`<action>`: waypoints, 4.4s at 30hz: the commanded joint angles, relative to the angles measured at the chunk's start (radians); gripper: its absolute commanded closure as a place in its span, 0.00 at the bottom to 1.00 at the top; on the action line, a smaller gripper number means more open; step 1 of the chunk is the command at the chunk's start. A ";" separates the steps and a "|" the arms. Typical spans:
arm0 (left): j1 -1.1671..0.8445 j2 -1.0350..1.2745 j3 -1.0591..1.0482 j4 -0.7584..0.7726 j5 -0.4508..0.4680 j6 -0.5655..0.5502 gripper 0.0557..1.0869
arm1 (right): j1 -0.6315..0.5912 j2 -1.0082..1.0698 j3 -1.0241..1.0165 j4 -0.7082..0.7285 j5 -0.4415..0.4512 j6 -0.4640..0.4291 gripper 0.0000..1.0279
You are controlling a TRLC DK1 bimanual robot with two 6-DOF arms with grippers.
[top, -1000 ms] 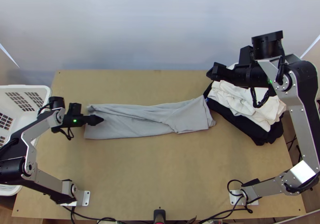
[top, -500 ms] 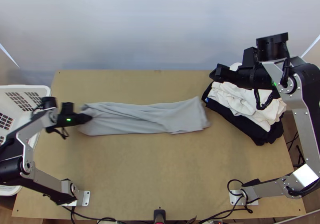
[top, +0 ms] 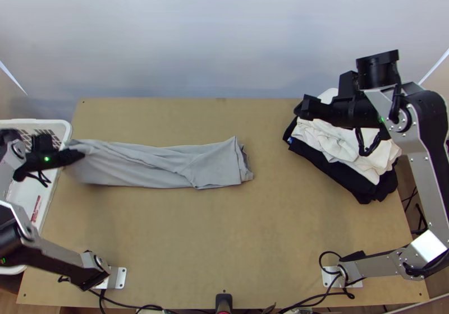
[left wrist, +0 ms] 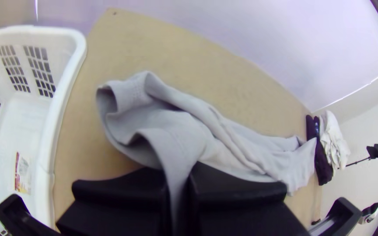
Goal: Fold the t-shirt
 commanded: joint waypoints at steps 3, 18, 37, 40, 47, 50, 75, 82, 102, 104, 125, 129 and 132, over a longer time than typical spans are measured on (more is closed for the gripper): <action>-0.275 -0.273 0.126 -0.158 0.002 -0.185 0.97 | -0.013 -0.002 -0.033 0.001 0.002 -0.007 0.04; -0.820 -0.171 0.229 -0.085 -0.083 -0.499 0.97 | -0.052 -0.011 -0.029 0.015 -0.002 -0.022 0.04; -1.216 0.324 0.495 0.055 -0.182 -0.705 0.97 | -0.034 -0.085 -0.153 0.043 -0.010 -0.010 0.04; -1.255 0.401 0.605 0.052 -0.184 -0.728 0.97 | -0.034 -0.106 -0.205 0.072 -0.010 -0.004 0.04; -1.343 0.577 0.857 0.020 -0.179 -0.731 0.11 | -0.034 -0.150 -0.332 0.147 -0.010 -0.004 0.04; -1.354 0.585 0.927 0.016 -0.172 -0.695 0.04 | -0.040 -0.154 -0.388 0.196 -0.011 0.004 0.04; -0.900 -0.021 0.562 -0.096 -0.172 -0.577 0.04 | 0.089 0.333 -0.734 0.819 -0.393 0.052 0.04; -0.861 -0.102 0.488 -0.094 -0.172 -0.583 0.05 | 0.087 0.400 -0.734 0.873 -0.367 0.039 0.04; -0.775 -0.236 0.379 -0.096 -0.172 -0.590 0.05 | 0.323 0.564 -0.523 0.926 -0.277 0.059 0.07; -0.765 -0.250 0.372 -0.097 -0.172 -0.590 0.05 | 0.340 0.567 -0.492 0.925 -0.271 0.056 0.28; -0.720 -0.262 0.267 -0.033 -0.169 -0.570 0.05 | -0.063 0.014 -0.162 0.670 -0.263 0.044 0.97; -0.729 -0.262 0.246 -0.007 -0.169 -0.576 0.05 | -0.198 0.038 -0.053 0.640 -0.289 -0.051 0.97; -0.738 -0.266 0.238 0.000 -0.169 -0.579 0.05 | -0.290 0.058 -0.007 0.638 -0.297 -0.114 0.97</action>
